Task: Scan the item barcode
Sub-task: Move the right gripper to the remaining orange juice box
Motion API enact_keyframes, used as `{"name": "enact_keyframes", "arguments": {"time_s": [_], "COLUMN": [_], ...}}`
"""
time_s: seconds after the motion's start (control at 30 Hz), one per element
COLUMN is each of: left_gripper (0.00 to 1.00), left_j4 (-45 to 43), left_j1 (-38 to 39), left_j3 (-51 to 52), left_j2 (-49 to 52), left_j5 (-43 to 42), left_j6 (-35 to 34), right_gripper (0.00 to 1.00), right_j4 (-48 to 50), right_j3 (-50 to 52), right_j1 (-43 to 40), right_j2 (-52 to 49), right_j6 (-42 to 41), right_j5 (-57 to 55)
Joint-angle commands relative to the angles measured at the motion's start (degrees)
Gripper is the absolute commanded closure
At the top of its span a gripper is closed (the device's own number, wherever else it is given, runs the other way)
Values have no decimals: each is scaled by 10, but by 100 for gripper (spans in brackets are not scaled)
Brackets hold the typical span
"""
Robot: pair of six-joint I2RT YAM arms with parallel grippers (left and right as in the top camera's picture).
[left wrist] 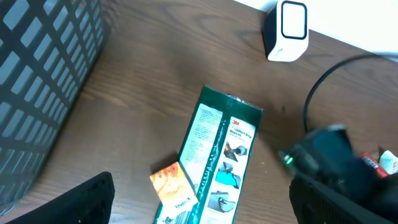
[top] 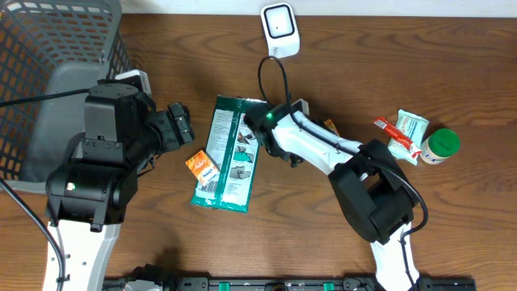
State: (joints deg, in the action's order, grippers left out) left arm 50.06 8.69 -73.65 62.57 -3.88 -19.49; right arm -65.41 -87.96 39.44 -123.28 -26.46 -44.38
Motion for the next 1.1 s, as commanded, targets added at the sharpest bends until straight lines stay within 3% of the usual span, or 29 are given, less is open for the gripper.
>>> {"name": "enact_keyframes", "arguments": {"time_s": [0.0,0.13,0.3,0.4,0.73,0.93,1.07], "left_gripper": [10,10,10,10,10,10,10], "left_j4": [0,0,0,0,0,0,0], "left_j1": [-2,-2,-2,-2,-2,-2,-2], "left_j3": [-7,-7,-7,-7,-7,-7,-7], "left_j2": [-1,-1,-1,-1,-1,-1,-1], "left_j5": [9,9,9,9,9,9,9], "left_j6": [1,1,1,1,1,1,1], "right_gripper": [52,53,50,53,63,65,72], "right_j4": [-15,-2,78,125,185,196,196], "right_j3": [-97,-166,-190,-176,-163,-163,-163], "right_j1": [-10,-12,-14,-9,55,117,152], "right_j2": [16,30,31,28,0,-1,-6], "right_j6": [37,92,159,158,179,188,188], "right_j5": [76,246,592,672,667,527,466]}}
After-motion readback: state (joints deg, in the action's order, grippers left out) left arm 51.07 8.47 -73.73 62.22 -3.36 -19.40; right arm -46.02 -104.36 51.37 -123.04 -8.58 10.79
